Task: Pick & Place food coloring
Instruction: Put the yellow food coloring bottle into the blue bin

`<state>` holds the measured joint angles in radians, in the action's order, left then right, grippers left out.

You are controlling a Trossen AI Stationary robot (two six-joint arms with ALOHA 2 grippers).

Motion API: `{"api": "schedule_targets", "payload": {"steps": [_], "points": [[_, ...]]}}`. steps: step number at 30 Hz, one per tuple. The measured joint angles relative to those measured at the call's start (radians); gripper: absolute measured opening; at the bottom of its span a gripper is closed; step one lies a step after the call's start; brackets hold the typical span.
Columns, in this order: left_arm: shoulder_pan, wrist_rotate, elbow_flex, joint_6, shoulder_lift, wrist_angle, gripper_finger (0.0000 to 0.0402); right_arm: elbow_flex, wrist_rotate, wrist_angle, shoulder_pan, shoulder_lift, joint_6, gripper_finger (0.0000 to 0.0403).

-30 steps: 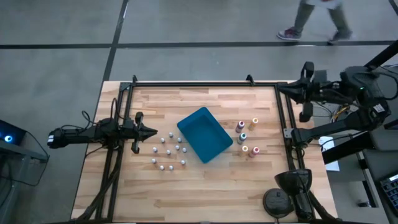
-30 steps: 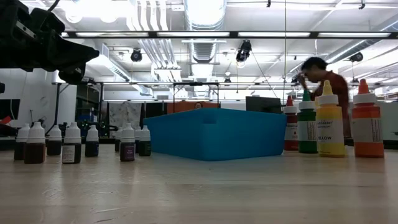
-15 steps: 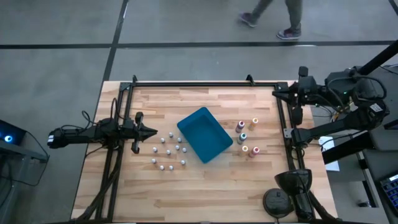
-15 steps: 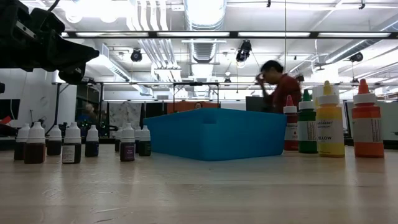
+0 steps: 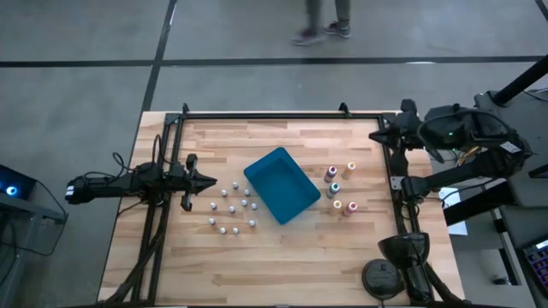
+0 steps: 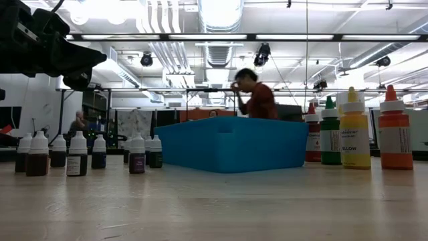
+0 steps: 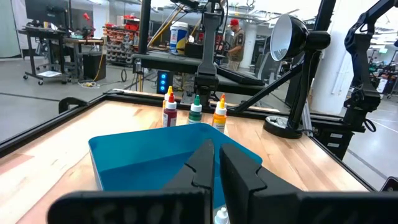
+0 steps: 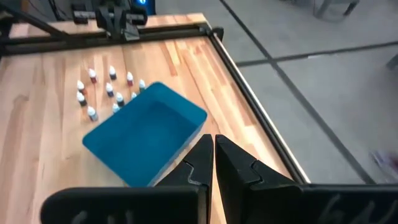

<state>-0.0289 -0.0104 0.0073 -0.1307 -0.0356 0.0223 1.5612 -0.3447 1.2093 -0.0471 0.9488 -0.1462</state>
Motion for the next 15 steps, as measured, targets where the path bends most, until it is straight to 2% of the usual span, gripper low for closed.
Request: {"api": "schedule_targets", "payload": {"steps": [15], "points": [[0.000,0.000,0.000,0.000,0.000,0.000,0.0000,0.000,0.001,0.111,0.001,0.023,-0.250,0.0009]]}}
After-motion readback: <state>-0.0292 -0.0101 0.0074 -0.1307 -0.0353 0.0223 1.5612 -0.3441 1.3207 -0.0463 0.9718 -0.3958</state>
